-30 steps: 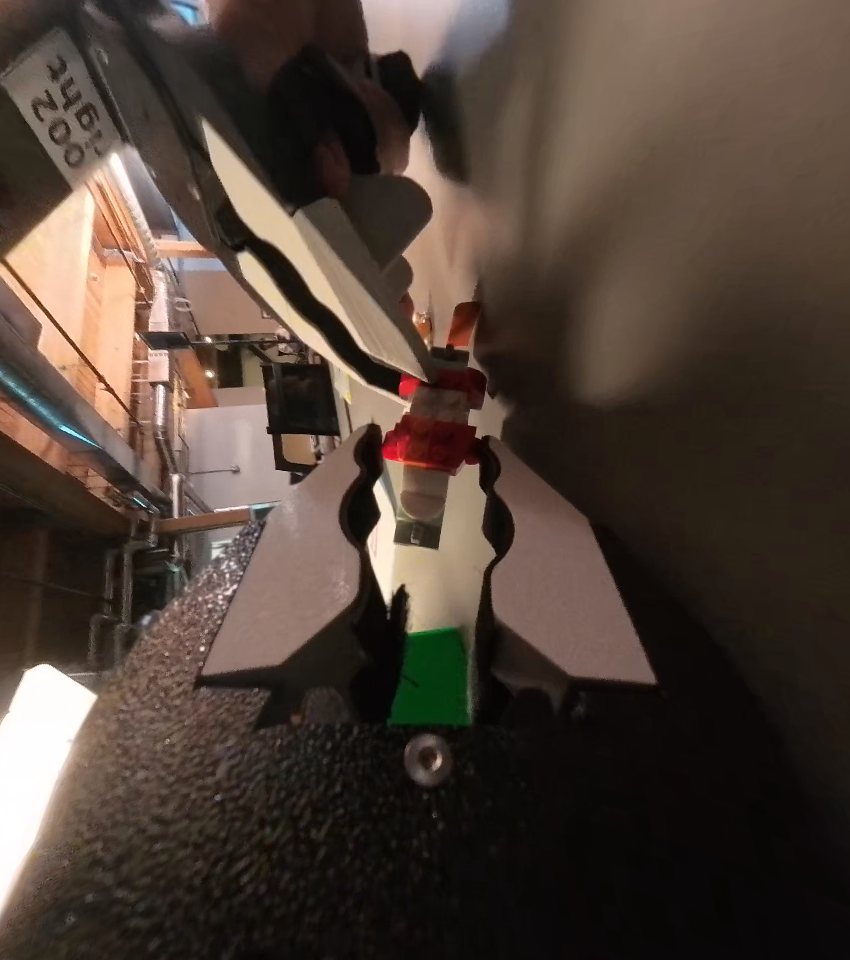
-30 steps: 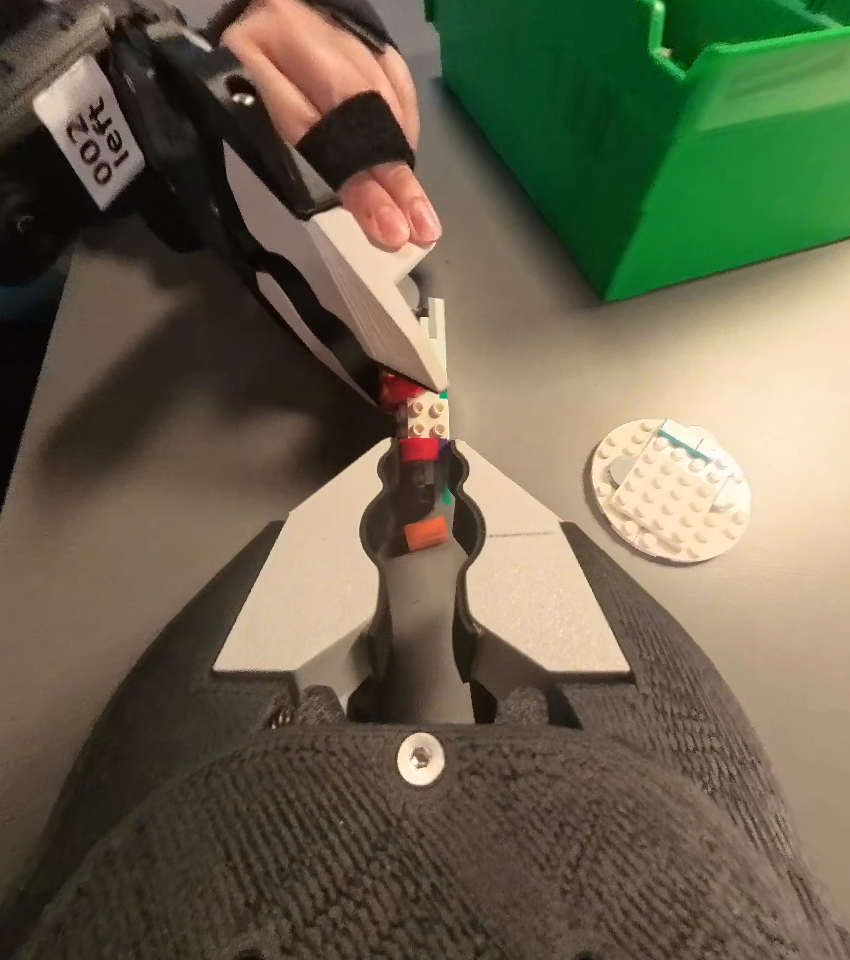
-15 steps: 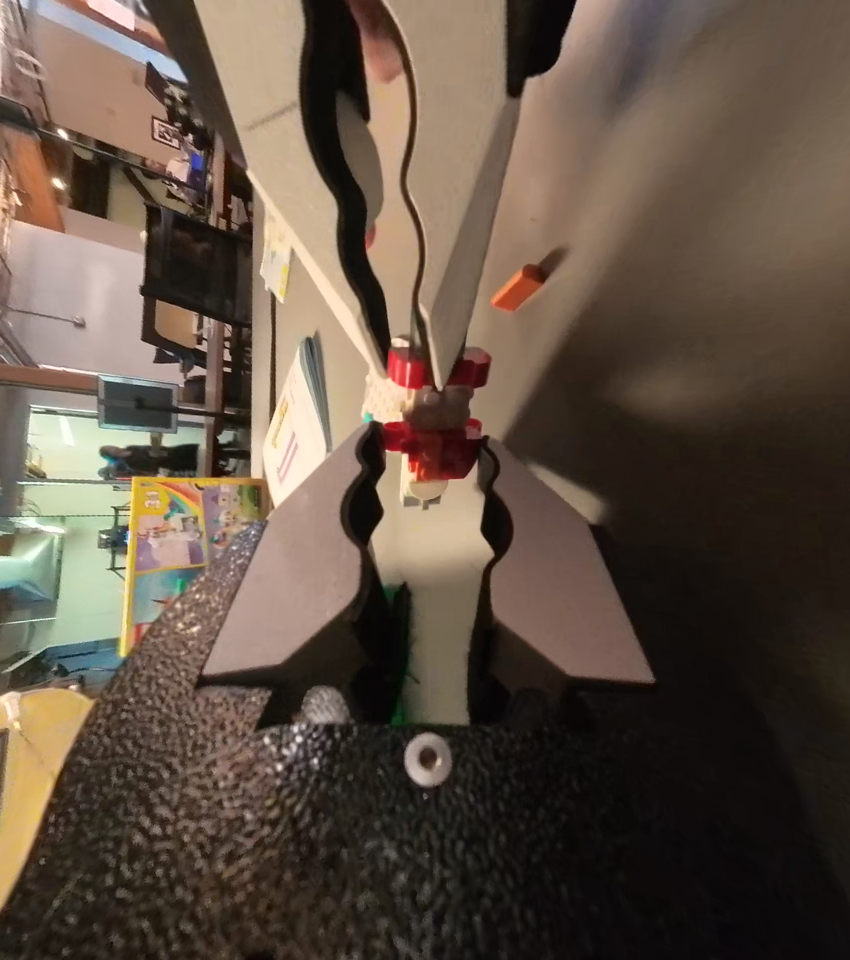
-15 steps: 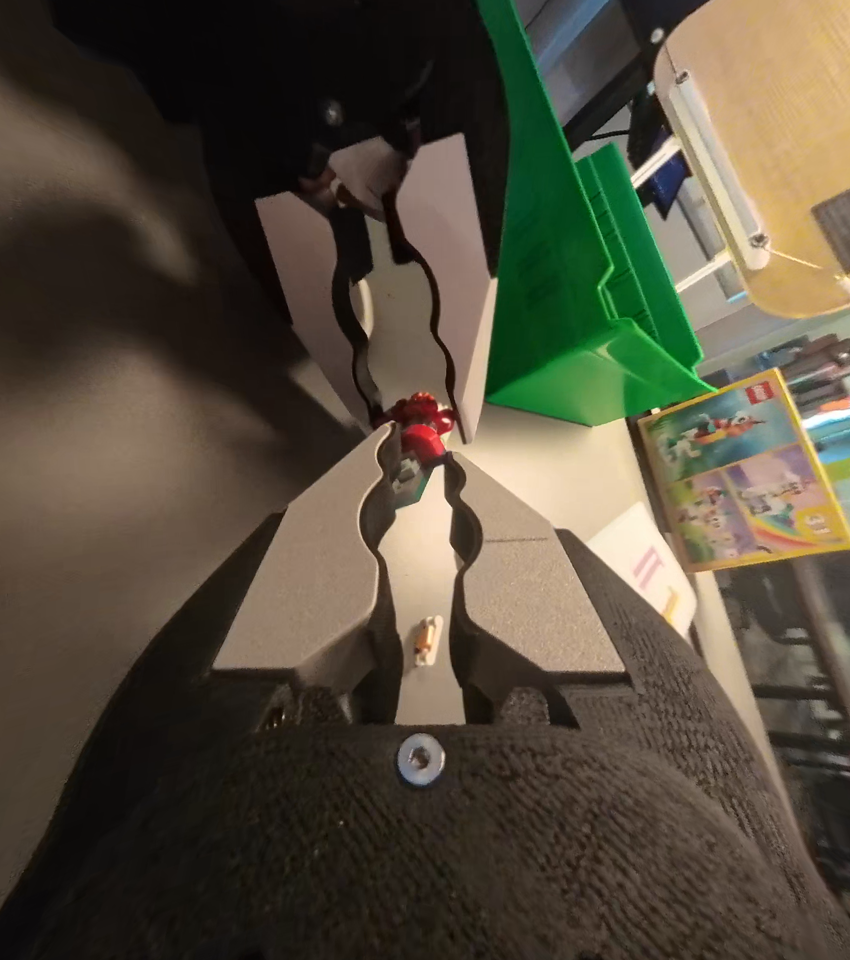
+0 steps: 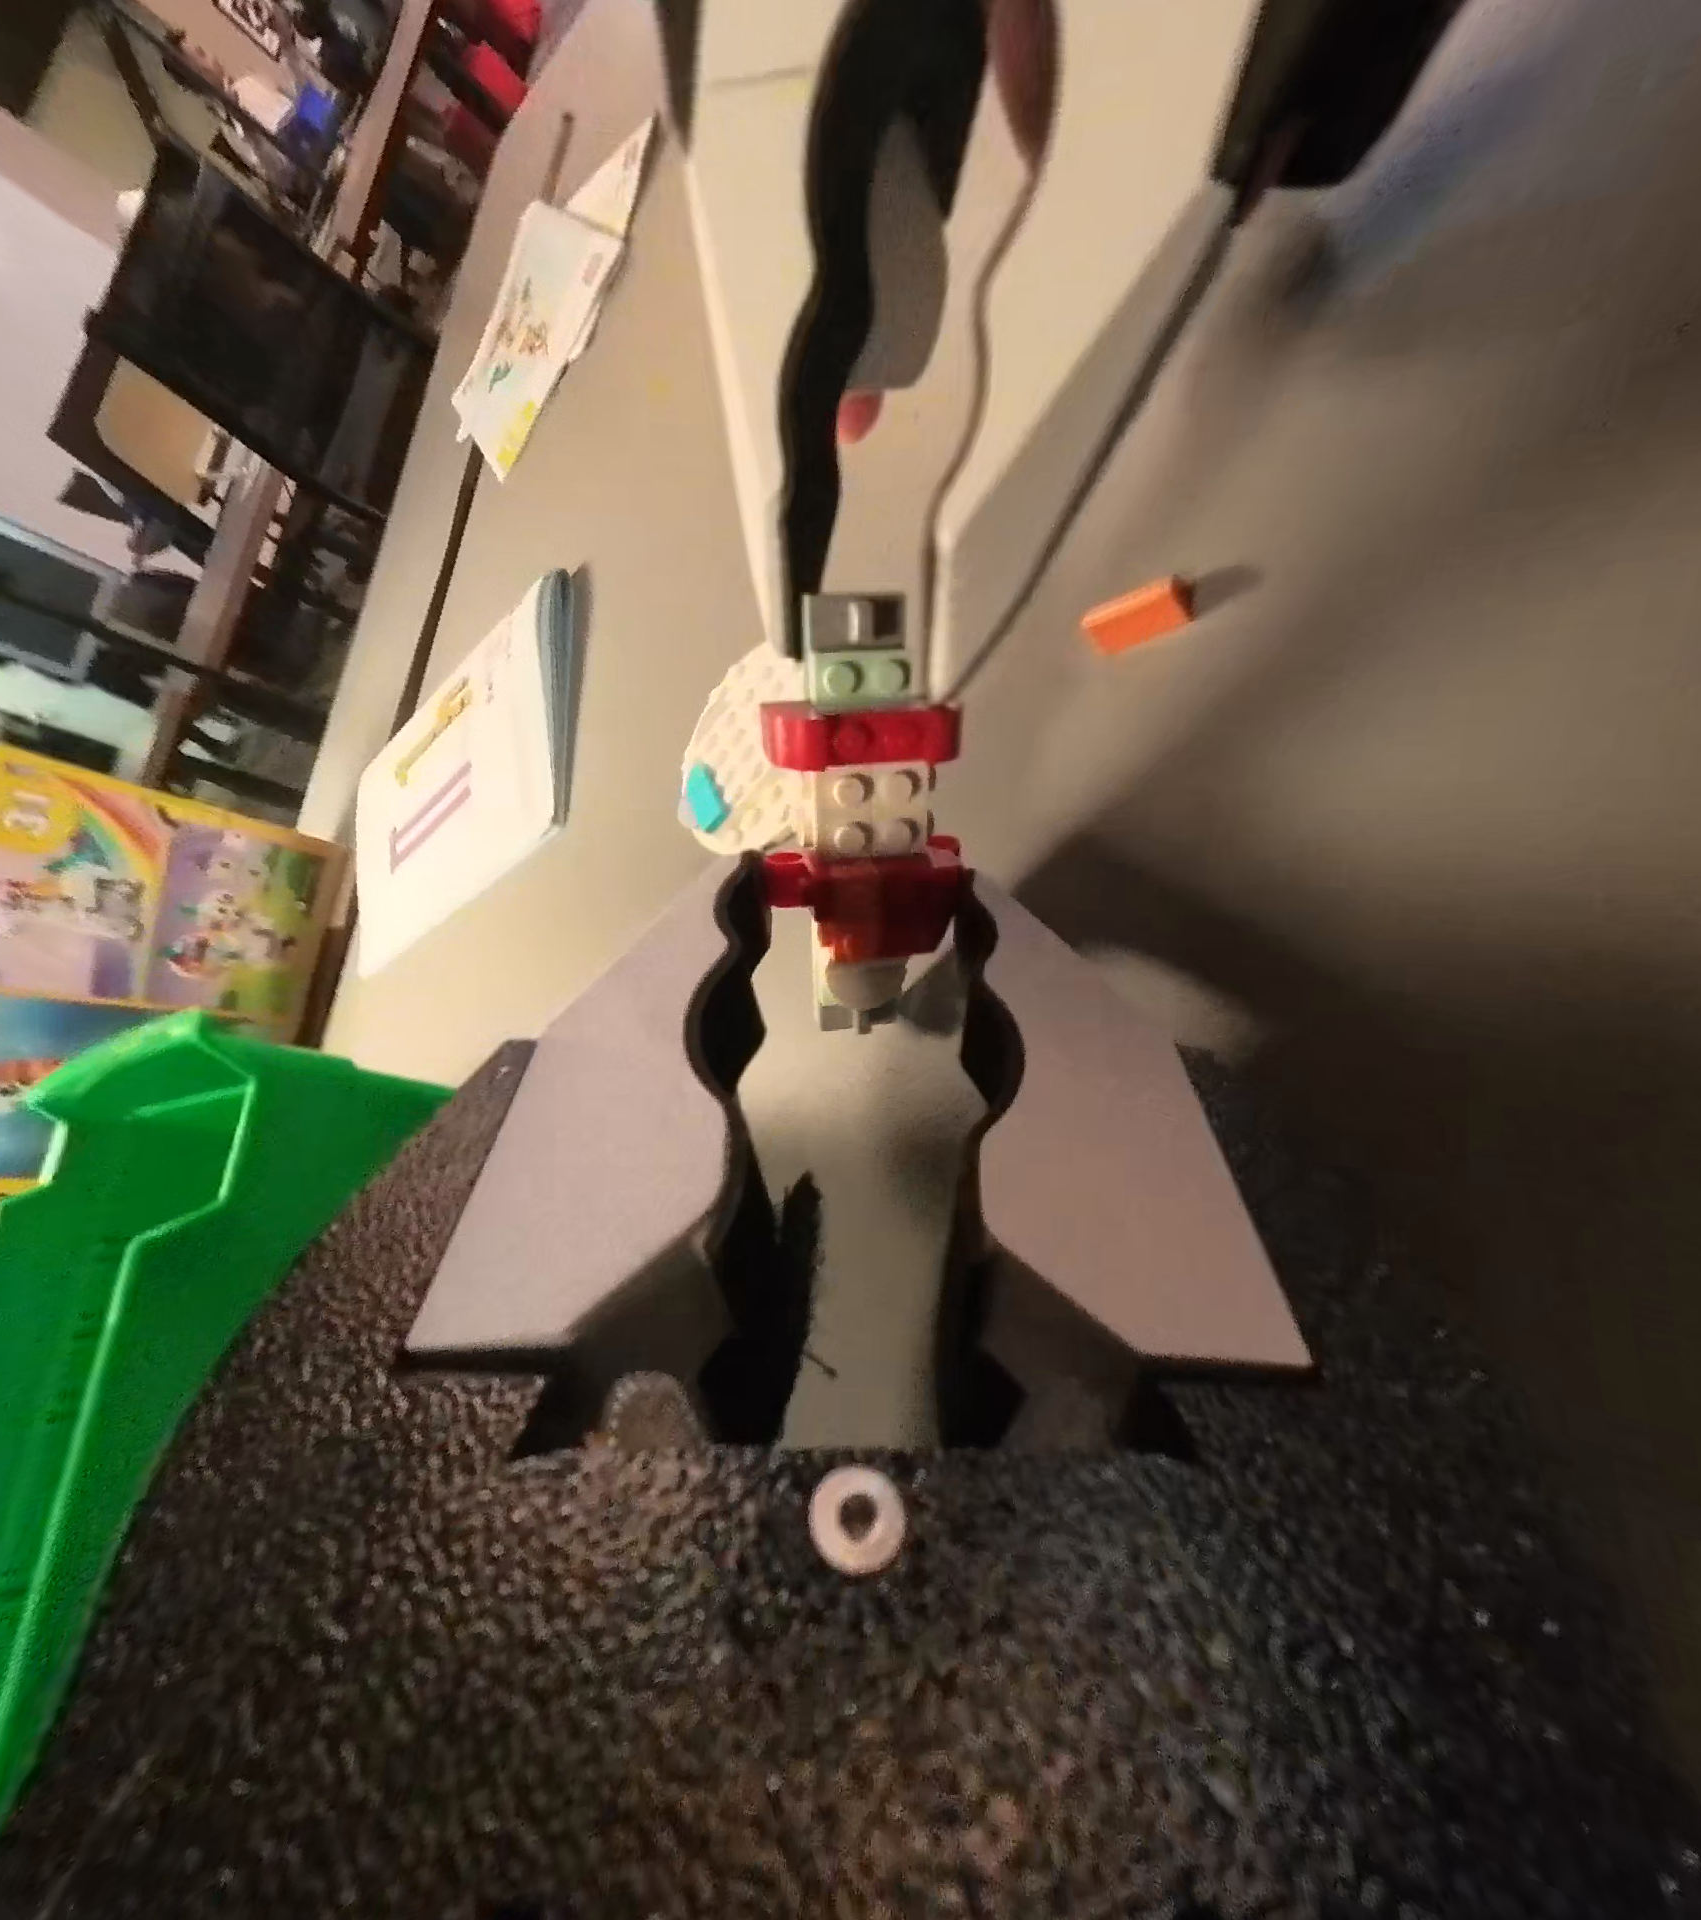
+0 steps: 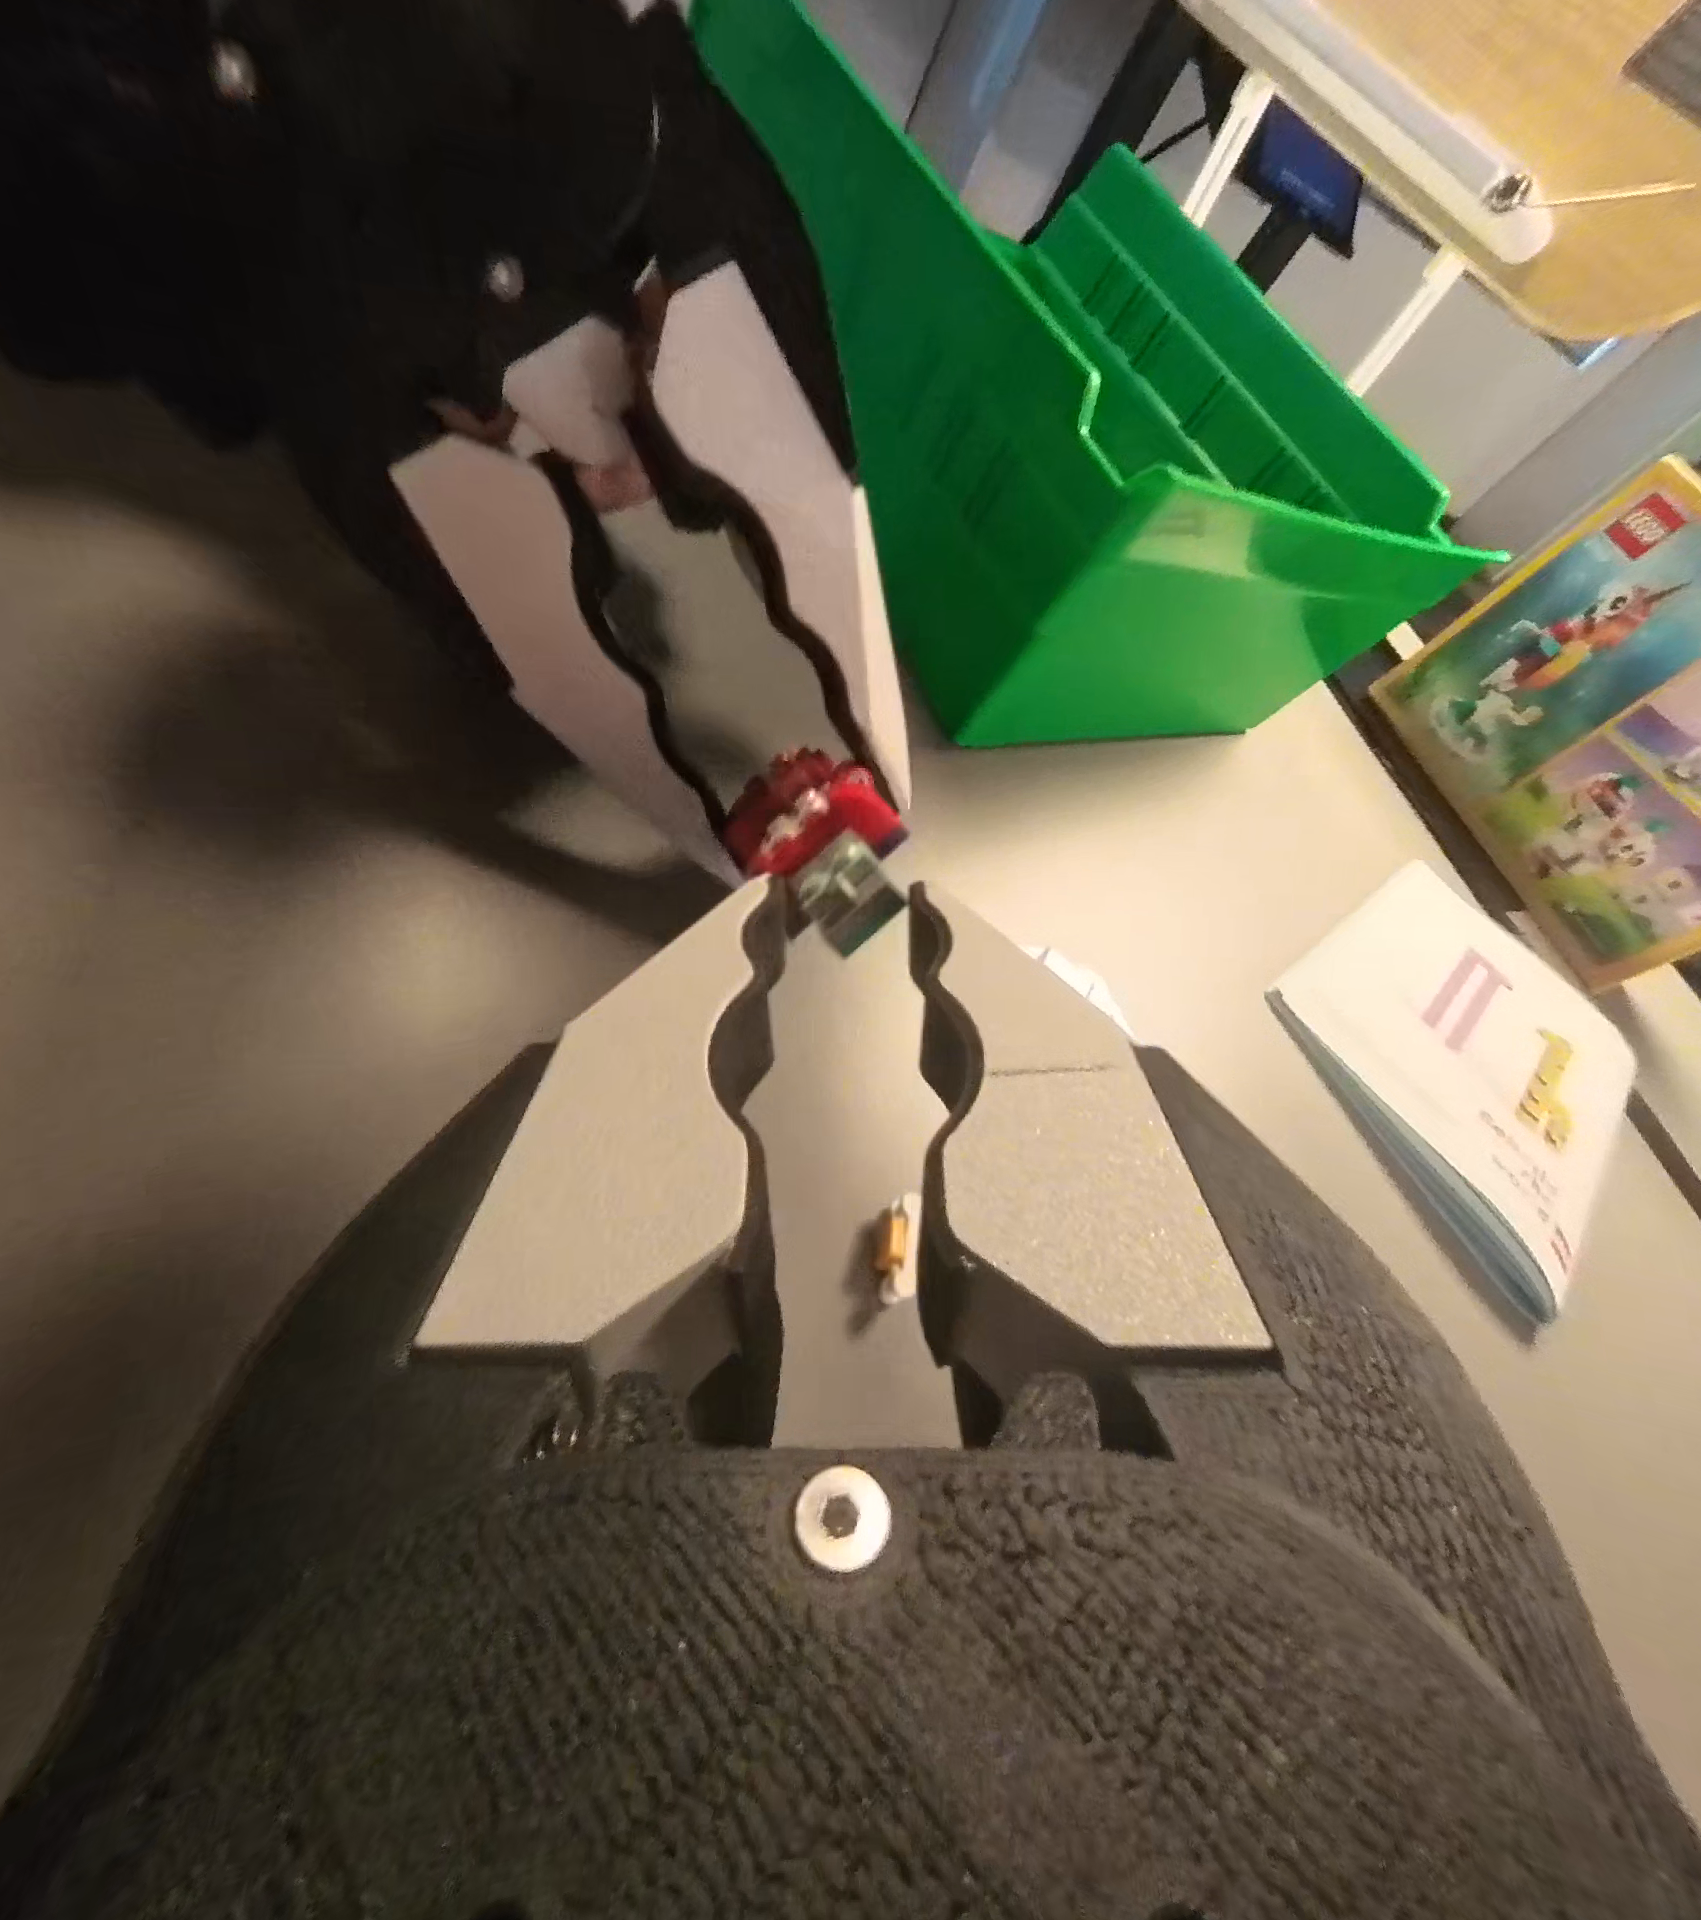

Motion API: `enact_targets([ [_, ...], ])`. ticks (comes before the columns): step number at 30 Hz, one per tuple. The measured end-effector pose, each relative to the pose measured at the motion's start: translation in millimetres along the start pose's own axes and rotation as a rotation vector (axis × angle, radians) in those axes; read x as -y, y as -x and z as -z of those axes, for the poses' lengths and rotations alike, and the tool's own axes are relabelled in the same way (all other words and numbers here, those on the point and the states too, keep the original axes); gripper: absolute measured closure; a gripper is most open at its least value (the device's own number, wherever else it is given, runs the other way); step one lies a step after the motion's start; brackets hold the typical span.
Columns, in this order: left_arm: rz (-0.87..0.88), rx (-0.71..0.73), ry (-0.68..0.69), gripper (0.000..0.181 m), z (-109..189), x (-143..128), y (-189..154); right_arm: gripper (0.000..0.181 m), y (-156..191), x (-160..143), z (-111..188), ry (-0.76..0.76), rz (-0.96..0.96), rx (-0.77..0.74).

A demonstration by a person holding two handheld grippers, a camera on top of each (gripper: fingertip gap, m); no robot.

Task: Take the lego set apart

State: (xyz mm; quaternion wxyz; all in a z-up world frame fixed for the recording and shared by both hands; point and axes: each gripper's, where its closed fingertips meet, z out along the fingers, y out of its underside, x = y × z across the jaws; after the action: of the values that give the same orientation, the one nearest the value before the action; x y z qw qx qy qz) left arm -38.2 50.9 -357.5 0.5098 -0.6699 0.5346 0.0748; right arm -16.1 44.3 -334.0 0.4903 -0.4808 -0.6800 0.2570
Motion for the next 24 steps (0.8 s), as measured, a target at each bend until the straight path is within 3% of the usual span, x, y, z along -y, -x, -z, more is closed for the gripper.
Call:
enact_targets([
  [4, 0.078, -0.022, -0.03, 0.147, 1.3, 2.7, 1.5, 0.153, 3.6, -2.8, 0.8, -0.002, -0.092, 0.065],
  [8, -0.035, 0.047, -0.037, 0.147, 3.0, 5.1, 6.7, 0.164, 4.6, 8.6, 4.6, -0.084, -0.355, 0.179],
  [13, -0.052, 0.051, -0.035, 0.147, 2.0, 6.9, 4.3, 0.17, -0.4, 10.7, 6.5, -0.115, -0.519, 0.219],
  [17, 0.053, 0.026, -0.102, 0.147, 5.1, 14.8, 5.9, 0.171, -7.4, 15.9, 11.2, -0.162, -0.576, 0.22],
  [24, 0.296, -0.127, -0.339, 0.148, 24.1, 40.0, 7.1, 0.17, -17.3, 25.3, 23.1, -0.248, -0.681, 0.264],
])
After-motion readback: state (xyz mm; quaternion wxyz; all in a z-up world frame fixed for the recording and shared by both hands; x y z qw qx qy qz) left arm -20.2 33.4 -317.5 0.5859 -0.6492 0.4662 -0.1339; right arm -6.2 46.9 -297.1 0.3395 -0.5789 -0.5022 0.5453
